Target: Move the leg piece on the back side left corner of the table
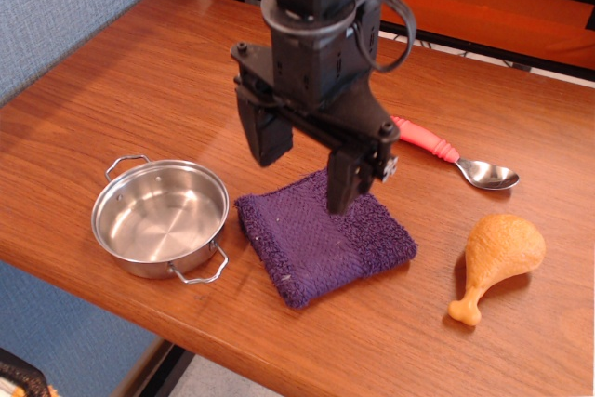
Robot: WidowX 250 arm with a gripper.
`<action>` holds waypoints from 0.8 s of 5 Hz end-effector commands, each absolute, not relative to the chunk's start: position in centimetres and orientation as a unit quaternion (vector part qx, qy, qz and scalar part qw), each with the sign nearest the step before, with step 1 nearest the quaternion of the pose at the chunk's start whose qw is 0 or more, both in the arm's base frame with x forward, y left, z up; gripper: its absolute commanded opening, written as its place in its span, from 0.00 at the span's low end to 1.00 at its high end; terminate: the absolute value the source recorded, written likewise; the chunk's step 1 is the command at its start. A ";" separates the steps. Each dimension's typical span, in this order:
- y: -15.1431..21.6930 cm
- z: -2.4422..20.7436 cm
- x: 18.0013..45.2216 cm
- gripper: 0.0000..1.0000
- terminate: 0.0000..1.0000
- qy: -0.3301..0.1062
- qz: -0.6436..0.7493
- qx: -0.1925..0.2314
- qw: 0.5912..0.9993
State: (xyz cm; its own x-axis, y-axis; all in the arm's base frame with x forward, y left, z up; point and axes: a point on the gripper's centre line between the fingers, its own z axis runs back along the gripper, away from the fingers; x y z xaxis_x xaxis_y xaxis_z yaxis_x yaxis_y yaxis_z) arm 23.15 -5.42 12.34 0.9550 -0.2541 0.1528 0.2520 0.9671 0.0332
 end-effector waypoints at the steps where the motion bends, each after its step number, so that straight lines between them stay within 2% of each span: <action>1: -11.4 10.8 25.5 1.00 0.00 -0.130 -0.138 -0.011 0.982; 3: -15.5 7.9 27.1 1.00 0.00 -0.135 -0.134 -0.032 0.981; 4: -15.8 6.8 27.5 1.00 0.00 -0.134 -0.121 -0.036 0.983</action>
